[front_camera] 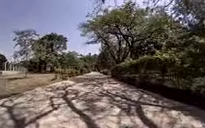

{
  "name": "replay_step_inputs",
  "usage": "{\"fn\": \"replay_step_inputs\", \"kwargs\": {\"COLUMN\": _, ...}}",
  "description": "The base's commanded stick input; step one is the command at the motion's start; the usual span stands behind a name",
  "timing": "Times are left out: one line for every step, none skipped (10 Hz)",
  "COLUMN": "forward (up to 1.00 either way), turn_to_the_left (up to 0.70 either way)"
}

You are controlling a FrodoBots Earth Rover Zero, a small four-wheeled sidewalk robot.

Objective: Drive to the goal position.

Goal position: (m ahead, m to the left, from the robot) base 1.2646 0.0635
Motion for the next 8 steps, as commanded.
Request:
{"fn": "replay_step_inputs", "kwargs": {"forward": 0.70, "turn_to_the_left": 0.00}}
{"fn": "replay_step_inputs", "kwargs": {"forward": 0.70, "turn_to_the_left": 0.00}}
{"fn": "replay_step_inputs", "kwargs": {"forward": 0.70, "turn_to_the_left": 0.00}}
{"fn": "replay_step_inputs", "kwargs": {"forward": 0.70, "turn_to_the_left": 0.00}}
{"fn": "replay_step_inputs", "kwargs": {"forward": 0.70, "turn_to_the_left": 0.00}}
{"fn": "replay_step_inputs", "kwargs": {"forward": 0.70, "turn_to_the_left": 0.00}}
{"fn": "replay_step_inputs", "kwargs": {"forward": 0.70, "turn_to_the_left": 0.00}}
{"fn": "replay_step_inputs", "kwargs": {"forward": 0.70, "turn_to_the_left": 0.00}}
